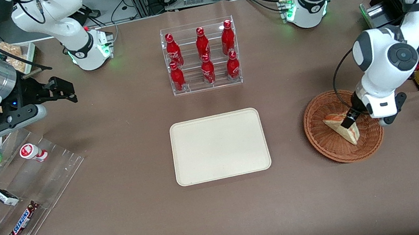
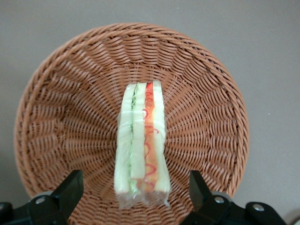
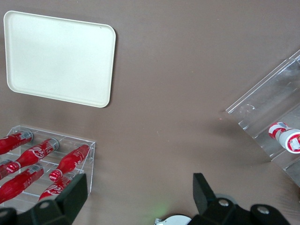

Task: Place sandwich from basket to tray
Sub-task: 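Close the left gripper on the sandwich's wrapped edge, then lift the sandwich and carry it with the left gripper over the tray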

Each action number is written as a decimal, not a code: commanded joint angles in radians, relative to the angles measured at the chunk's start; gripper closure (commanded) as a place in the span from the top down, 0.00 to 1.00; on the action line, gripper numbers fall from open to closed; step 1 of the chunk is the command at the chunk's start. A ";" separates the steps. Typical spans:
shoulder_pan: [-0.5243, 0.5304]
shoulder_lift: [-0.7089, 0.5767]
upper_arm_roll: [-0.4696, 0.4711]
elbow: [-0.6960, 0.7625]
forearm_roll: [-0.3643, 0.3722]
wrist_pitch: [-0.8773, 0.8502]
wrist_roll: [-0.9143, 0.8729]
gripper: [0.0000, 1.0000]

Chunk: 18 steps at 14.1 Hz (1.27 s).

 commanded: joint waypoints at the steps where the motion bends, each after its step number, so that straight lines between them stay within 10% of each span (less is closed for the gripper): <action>1: -0.008 0.071 0.004 0.027 0.004 0.039 -0.031 0.90; 3: -0.013 0.075 0.004 0.026 0.004 0.050 -0.031 0.30; 5: -0.015 0.073 0.002 0.027 0.004 0.046 -0.029 0.03; 12: -0.027 0.078 -0.097 0.277 0.000 -0.261 -0.029 0.00; 18: -0.267 0.251 -0.131 0.476 0.007 -0.255 -0.110 0.01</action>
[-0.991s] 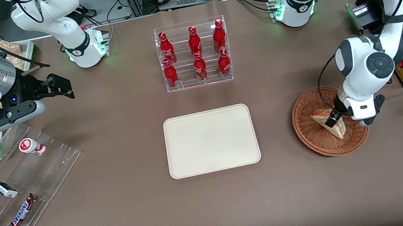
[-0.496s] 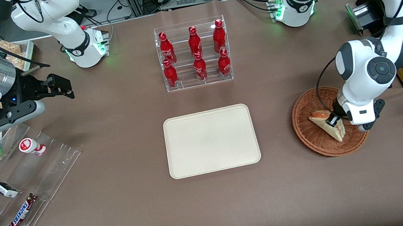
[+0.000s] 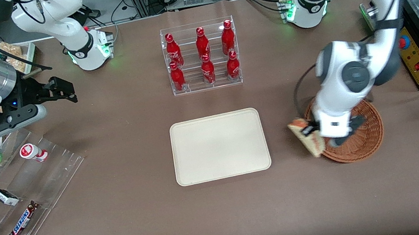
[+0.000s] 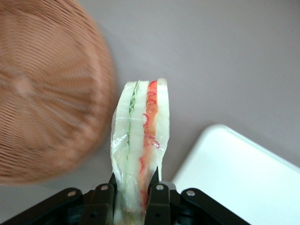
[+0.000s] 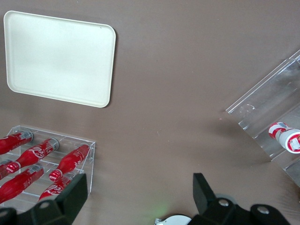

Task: Place sandwich from basket to tray
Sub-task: 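Lift the sandwich and carry it with the left gripper over the tray, then lower the sandwich onto the tray and open the left gripper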

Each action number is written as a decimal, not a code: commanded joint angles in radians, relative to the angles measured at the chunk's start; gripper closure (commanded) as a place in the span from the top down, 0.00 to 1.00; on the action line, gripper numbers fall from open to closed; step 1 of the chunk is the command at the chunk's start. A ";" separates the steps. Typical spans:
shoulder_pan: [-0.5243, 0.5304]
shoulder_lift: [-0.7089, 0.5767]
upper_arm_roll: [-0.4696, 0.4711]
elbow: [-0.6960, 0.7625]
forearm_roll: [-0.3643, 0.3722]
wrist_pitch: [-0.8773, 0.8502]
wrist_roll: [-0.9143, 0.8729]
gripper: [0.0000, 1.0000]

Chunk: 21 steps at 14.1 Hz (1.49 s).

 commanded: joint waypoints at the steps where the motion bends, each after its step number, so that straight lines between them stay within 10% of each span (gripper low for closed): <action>1: -0.119 0.135 0.009 0.142 0.010 -0.013 -0.047 0.01; 18: -0.377 0.294 0.012 0.203 0.057 0.251 -0.032 0.04; 21: -0.377 0.313 0.012 0.204 0.074 0.252 -0.032 0.22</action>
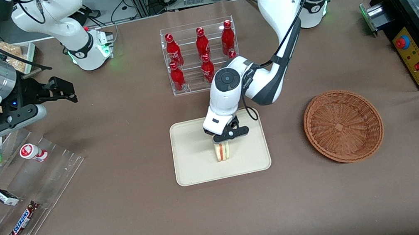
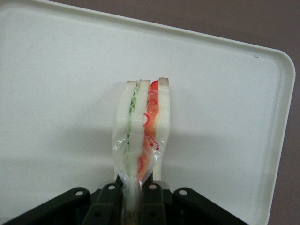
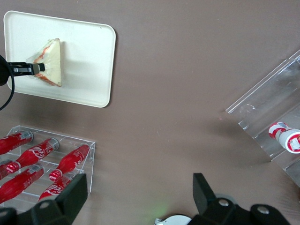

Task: Place sandwich from basket to tray
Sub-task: 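Lower the sandwich onto the tray and open the left gripper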

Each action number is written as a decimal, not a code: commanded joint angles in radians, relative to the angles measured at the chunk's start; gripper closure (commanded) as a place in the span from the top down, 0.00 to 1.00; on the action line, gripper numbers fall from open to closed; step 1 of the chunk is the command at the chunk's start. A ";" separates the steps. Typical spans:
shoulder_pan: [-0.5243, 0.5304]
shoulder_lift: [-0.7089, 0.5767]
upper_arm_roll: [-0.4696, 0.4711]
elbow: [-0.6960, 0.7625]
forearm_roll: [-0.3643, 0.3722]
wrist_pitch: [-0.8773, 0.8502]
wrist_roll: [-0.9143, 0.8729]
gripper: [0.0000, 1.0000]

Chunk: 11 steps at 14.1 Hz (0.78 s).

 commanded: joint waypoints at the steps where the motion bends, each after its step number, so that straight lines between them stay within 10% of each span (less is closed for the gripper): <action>1: -0.008 0.029 0.006 0.030 0.021 0.000 -0.001 0.45; 3: -0.008 0.023 0.006 0.032 0.020 0.000 -0.001 1.00; 11: 0.025 -0.222 0.011 0.076 0.008 -0.287 -0.004 1.00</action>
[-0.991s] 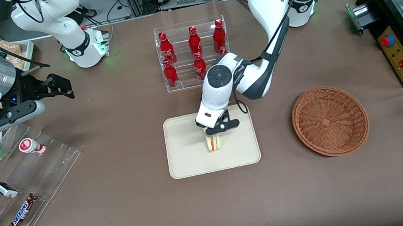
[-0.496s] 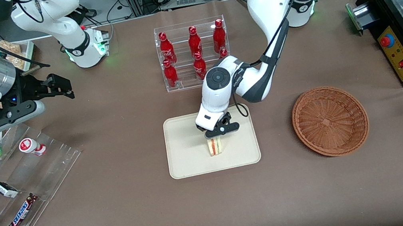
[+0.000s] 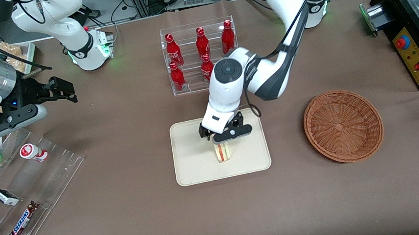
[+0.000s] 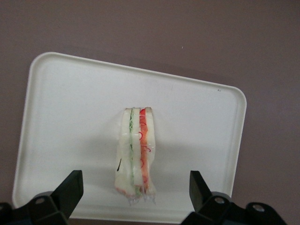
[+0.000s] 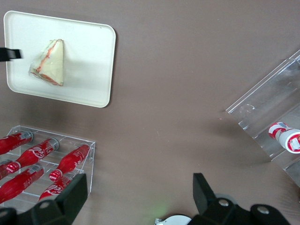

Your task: Place sandwich from basket to tray

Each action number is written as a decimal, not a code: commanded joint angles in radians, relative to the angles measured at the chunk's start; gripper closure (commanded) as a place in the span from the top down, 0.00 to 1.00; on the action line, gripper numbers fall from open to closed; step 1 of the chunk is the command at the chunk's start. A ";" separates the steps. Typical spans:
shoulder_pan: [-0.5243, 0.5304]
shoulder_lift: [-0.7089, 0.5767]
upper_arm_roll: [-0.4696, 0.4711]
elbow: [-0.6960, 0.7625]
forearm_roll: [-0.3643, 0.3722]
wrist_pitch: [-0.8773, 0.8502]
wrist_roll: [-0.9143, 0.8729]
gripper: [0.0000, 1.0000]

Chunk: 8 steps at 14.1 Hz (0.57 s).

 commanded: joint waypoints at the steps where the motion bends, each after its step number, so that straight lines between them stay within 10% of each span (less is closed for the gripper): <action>1: 0.006 -0.103 0.005 0.003 0.013 -0.146 0.002 1.00; 8: 0.116 -0.198 0.007 0.015 0.013 -0.352 0.017 1.00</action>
